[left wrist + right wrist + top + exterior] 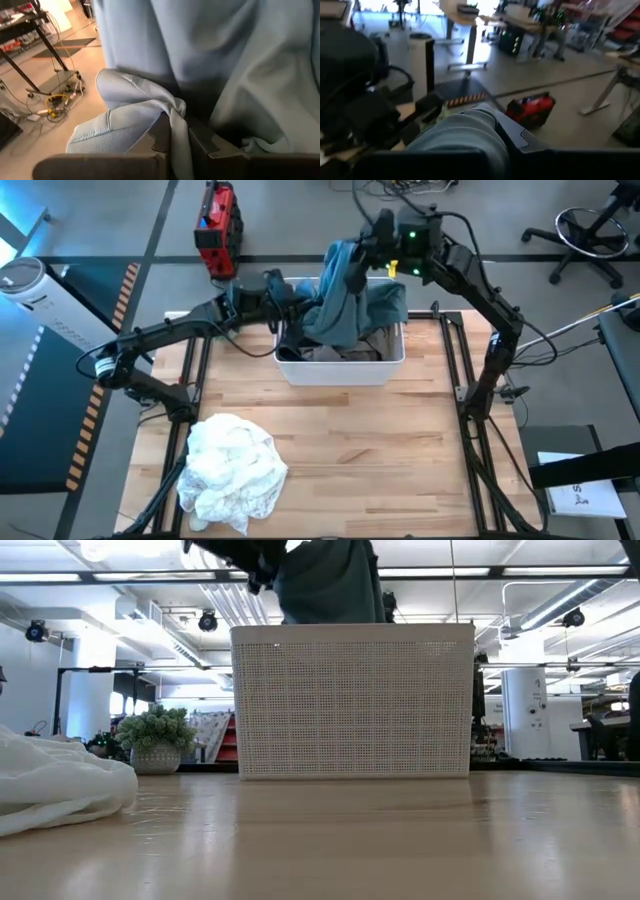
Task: Sort clothes
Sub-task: Put the blue pants into the white bin
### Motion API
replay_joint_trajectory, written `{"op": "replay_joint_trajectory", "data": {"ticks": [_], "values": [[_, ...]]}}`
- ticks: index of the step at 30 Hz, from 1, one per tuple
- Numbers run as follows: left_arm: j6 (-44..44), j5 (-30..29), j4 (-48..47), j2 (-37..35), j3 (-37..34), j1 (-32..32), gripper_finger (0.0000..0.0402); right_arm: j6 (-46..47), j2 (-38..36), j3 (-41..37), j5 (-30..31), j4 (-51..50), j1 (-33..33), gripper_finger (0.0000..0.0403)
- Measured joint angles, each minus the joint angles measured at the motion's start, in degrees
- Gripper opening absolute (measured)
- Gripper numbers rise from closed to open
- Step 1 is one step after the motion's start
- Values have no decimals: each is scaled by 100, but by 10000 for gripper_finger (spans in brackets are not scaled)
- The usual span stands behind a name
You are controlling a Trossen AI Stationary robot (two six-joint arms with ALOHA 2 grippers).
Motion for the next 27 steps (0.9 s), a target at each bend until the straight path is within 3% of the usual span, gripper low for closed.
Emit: {"op": "replay_joint_trajectory", "data": {"ticks": [4, 17, 21, 27], "values": [[-182, 0, 188, -221, -425, 0, 46, -77, 85, -2, -97, -408, 3, 0], [-284, -30, -282, -1424, -567, -37, 240, -518, 114, -4, -75, -872, -239, 0], [-284, -255, -488, -1978, -606, -149, 251, -557, 240, -4, -338, -1068, -279, 0], [-277, -334, -448, -2789, -918, -612, 217, -558, 762, -35, -695, -1657, -312, 0]]}}
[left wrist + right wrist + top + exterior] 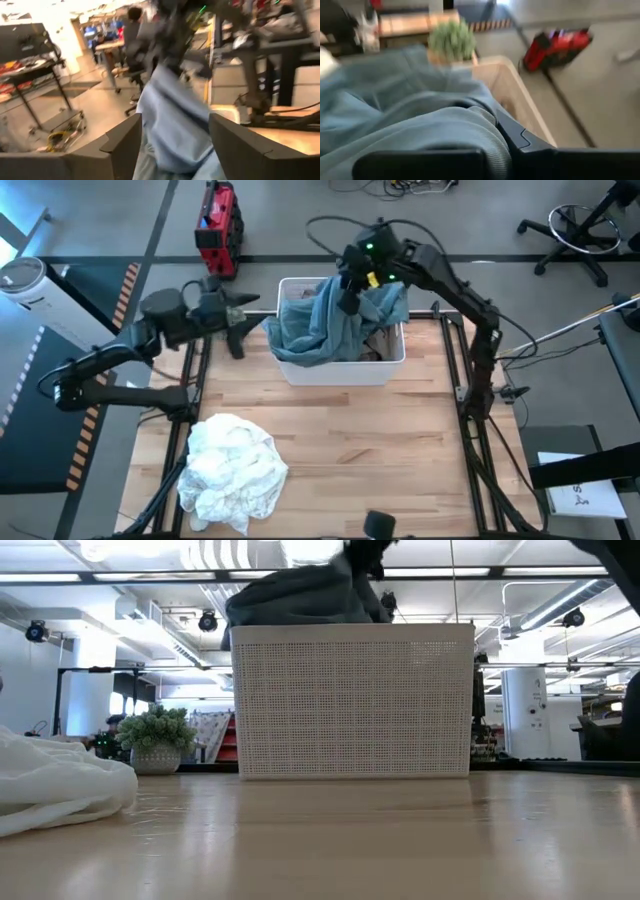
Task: Sort clothes
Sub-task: Put the blue pants into the white bin
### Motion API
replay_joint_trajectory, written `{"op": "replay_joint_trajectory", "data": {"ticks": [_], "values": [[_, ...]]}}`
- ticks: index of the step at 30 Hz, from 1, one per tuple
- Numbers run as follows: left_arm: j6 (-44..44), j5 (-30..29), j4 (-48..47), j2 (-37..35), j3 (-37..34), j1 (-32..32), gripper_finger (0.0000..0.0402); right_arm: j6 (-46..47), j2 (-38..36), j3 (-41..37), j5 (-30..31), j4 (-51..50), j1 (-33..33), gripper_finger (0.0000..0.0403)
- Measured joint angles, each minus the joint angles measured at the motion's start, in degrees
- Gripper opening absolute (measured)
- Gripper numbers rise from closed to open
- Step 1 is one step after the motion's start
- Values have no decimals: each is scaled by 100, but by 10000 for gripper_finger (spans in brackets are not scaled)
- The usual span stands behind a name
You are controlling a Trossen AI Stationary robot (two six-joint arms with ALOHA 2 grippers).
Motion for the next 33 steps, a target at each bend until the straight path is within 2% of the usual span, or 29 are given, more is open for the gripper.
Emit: {"op": "replay_joint_trajectory", "data": {"ticks": [5, 8, 15, 25, 33], "values": [[-77, -45, 36, -514, -327, -452, 188, -123, 520, -47, -21, -697, -59, 0], [-73, -314, 36, -696, -545, -729, 176, -215, 838, -163, -265, -860, -75, 0], [-84, -511, 45, -815, -835, -1181, 163, -572, 1122, -1041, -697, -826, -221, 0], [-58, -605, 51, -634, -902, -1459, 141, -802, 640, -3269, -824, 548, -397, 0], [128, -614, 49, -564, -906, -1464, 132, -873, 648, -4272, -979, 1465, -514, 0]]}}
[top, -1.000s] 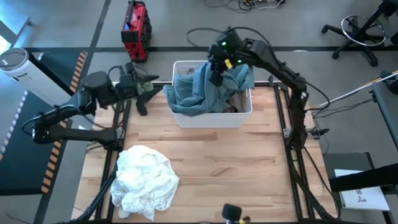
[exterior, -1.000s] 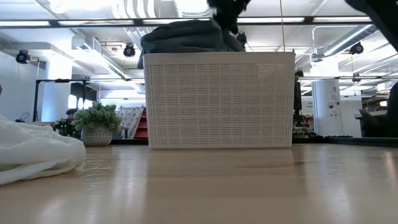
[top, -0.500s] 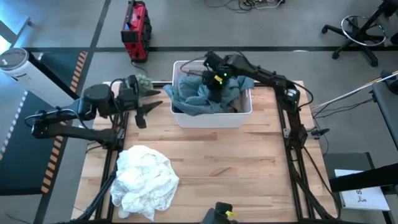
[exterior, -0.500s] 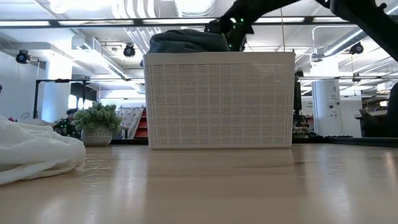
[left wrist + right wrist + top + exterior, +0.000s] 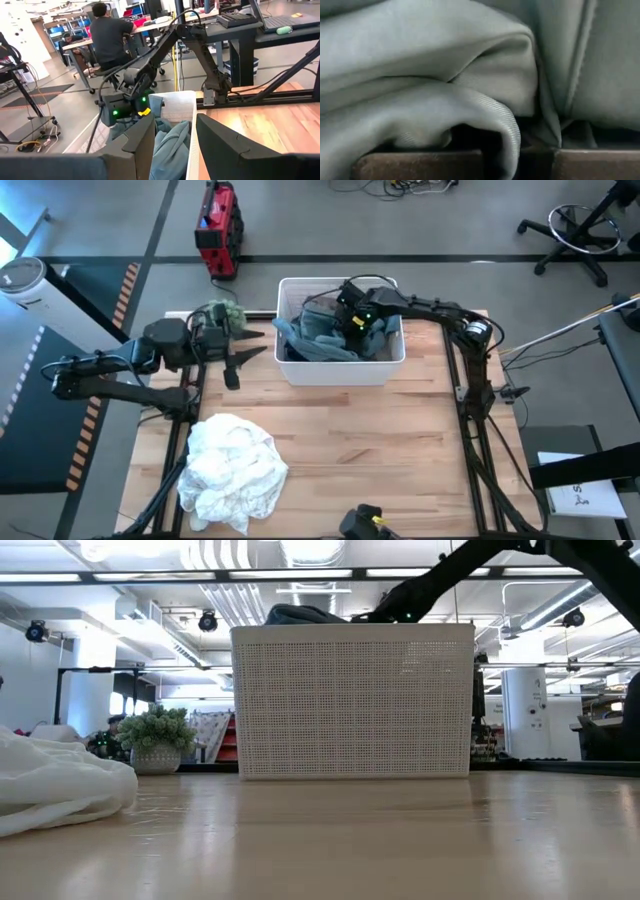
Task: Sort clothes
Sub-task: Put the blue pants into the white bin
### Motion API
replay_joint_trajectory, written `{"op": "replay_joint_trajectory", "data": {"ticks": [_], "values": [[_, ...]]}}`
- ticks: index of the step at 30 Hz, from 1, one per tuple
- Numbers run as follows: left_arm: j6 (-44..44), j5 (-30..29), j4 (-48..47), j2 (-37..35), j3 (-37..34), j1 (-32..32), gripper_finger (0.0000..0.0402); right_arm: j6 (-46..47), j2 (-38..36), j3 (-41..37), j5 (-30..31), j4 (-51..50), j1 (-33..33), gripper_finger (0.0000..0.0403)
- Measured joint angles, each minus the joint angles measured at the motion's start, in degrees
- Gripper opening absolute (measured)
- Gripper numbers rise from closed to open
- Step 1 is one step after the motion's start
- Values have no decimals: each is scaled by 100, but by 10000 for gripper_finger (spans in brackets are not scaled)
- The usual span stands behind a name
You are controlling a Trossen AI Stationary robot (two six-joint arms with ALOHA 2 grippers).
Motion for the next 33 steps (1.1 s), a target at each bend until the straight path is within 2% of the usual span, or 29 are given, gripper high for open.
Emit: {"op": "replay_joint_trajectory", "data": {"ticks": [9, 12, 16, 23, 26, 29, 33], "values": [[116, 2, -166, 17, -10, -12, 132, 337, -106, 117, -1, 13, -10, 1], [116, 2, -181, 25, -61, -15, 136, 382, -286, 264, 295, 1, 51, 16], [109, 4, -106, 71, -72, -15, 143, 385, -634, 461, 497, -64, 134, 62], [82, 7, -104, 70, -72, -15, 153, 579, -1204, 799, 475, -64, 332, 187], [89, 7, -105, 51, -72, -15, 150, 574, -1411, 917, 468, -58, 421, 212], [89, 7, -129, 45, -72, -15, 139, 388, -1599, 937, 469, 12, 545, 176], [76, 17, -248, 37, -72, -15, 114, 65, -1722, 928, 406, -22, 787, 44]]}}
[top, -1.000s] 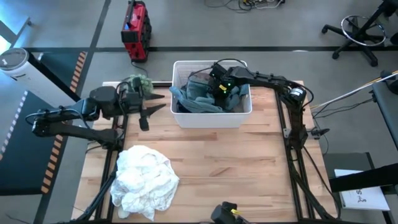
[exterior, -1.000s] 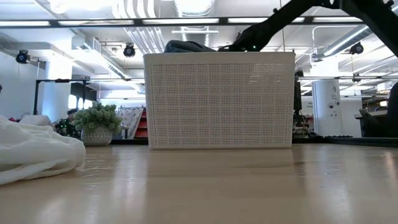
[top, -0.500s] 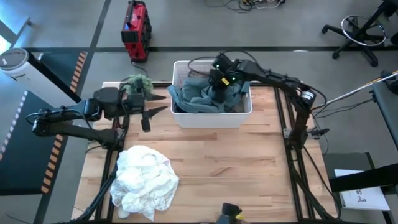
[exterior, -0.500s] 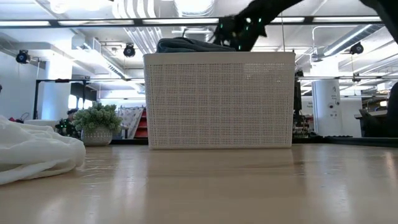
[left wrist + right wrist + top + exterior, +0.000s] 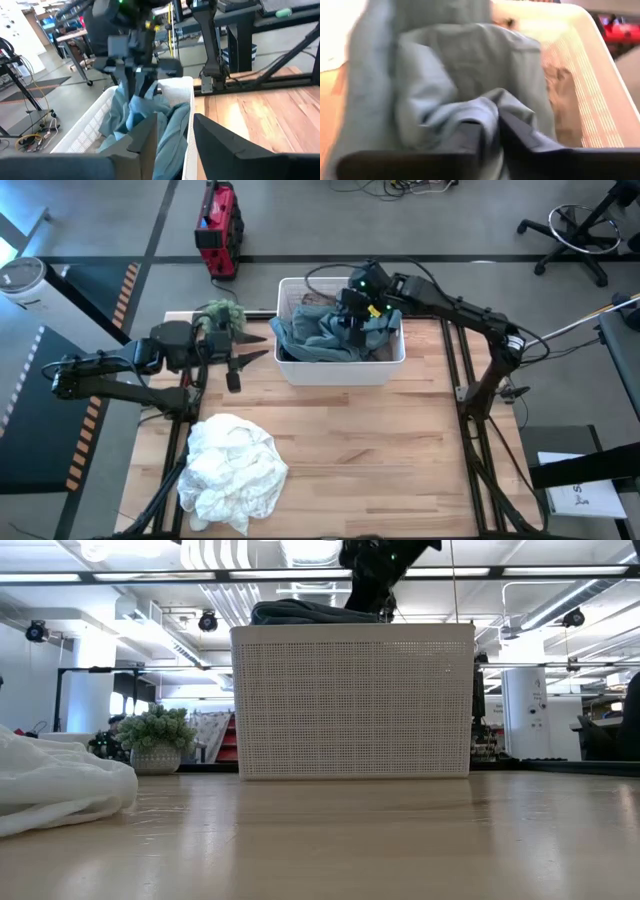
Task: Sort clothes
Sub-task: Put the blue pants into the white bin
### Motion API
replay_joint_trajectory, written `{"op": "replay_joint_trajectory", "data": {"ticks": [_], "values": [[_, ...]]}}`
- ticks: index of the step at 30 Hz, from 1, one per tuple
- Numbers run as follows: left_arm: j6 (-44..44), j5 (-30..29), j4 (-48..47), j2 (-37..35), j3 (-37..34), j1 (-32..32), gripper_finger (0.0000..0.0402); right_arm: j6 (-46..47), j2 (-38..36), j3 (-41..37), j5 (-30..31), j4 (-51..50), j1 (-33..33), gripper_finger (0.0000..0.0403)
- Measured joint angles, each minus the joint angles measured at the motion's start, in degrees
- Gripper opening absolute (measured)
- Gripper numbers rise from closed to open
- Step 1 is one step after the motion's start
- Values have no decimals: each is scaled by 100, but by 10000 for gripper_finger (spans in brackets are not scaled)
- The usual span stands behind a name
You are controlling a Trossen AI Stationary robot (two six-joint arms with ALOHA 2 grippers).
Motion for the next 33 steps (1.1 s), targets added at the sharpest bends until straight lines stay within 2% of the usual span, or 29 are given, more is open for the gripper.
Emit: {"op": "replay_joint_trajectory", "data": {"ticks": [2, 7, 11, 14, 20, 23, 26, 29, 33], "values": [[11, 0, -77, 0, 0, 0, 99, -187, -61, -2, -8, 15, 121, 15], [-2, 3, -121, 1, -2, 0, 60, -153, -84, 0, -275, 190, 232, 10], [-116, 2, -146, 15, -4, 0, 49, -24, 32, -2, -108, 135, 262, 13], [-131, 4, -197, 15, -4, 0, 57, -54, 62, -3, 369, -176, 255, 47], [-161, 4, -311, 15, -7, 0, 104, 106, -57, 54, 994, -457, 254, 158], [-175, 7, -316, 17, -7, 0, 136, 190, -111, 204, 951, -490, 264, 204], [-175, 7, -315, 15, -7, 0, 166, 2, -120, 337, 349, -536, 273, 221], [-175, 6, -316, 15, -7, 0, 188, 4, -135, 380, -314, -428, 318, 185], [-169, 7, -316, 15, -7, 0, 198, -113, -29, 361, -498, -190, 493, 64]]}}
